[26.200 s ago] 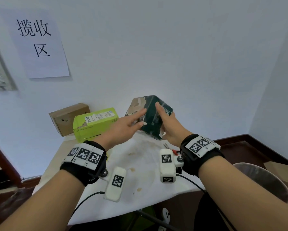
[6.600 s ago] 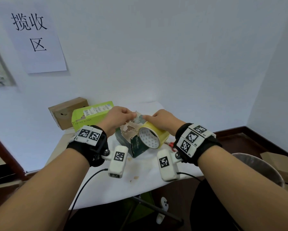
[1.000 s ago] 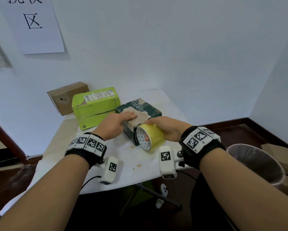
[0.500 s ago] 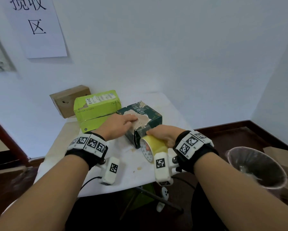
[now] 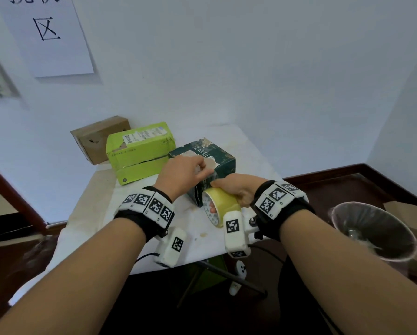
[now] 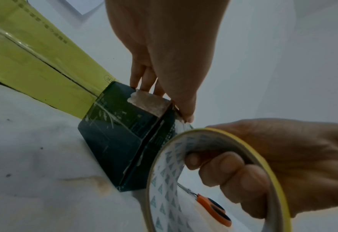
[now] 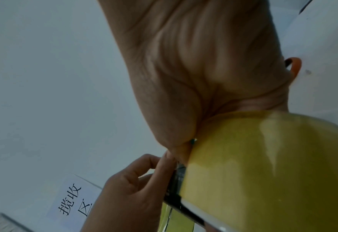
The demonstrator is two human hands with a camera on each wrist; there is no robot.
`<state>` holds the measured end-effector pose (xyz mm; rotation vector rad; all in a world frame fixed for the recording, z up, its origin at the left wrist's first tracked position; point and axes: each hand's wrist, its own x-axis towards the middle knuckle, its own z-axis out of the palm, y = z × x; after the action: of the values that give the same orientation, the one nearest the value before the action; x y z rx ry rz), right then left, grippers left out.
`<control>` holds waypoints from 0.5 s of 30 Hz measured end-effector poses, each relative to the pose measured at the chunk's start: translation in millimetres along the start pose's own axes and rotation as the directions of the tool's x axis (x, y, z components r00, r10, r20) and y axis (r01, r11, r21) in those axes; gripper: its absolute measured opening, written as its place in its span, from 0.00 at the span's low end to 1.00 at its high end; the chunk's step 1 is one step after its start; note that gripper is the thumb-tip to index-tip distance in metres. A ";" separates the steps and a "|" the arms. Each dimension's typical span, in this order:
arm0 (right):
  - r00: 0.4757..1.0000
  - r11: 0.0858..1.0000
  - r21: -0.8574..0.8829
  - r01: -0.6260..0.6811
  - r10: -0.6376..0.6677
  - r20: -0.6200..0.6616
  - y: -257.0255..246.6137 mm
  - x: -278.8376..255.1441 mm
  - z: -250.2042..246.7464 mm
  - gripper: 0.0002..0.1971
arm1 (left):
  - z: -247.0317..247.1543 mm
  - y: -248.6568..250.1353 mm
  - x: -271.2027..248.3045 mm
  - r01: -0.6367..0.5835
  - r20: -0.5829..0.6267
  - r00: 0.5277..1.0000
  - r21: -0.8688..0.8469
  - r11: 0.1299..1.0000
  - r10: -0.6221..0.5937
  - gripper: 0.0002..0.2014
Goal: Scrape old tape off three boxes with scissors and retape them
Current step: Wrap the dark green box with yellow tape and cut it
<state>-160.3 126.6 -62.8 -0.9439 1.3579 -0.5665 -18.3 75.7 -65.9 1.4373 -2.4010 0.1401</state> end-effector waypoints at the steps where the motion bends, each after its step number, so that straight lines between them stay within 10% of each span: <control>1: 1.000 1.000 0.002 -0.007 0.007 0.013 1.0 1.9 -0.5 0.18 | 1.4 -0.6 -0.1 -0.009 -0.007 1.000 0.004 1.000 0.009 0.17; 11: 0.999 0.999 -0.035 0.000 0.002 0.042 0.6 11.2 -9.8 0.14 | 10.8 -9.8 7.2 -0.088 0.058 0.995 0.170 0.982 0.079 0.20; 15: 0.986 0.989 -0.139 0.043 -0.064 -0.151 -8.1 13.4 -33.9 0.16 | 8.2 -7.5 6.4 -0.126 0.052 0.992 0.210 0.970 0.118 0.19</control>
<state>-189.5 103.3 -61.8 -1.0669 1.5294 -0.6046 -16.4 64.7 -72.1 1.3906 -2.5721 0.4145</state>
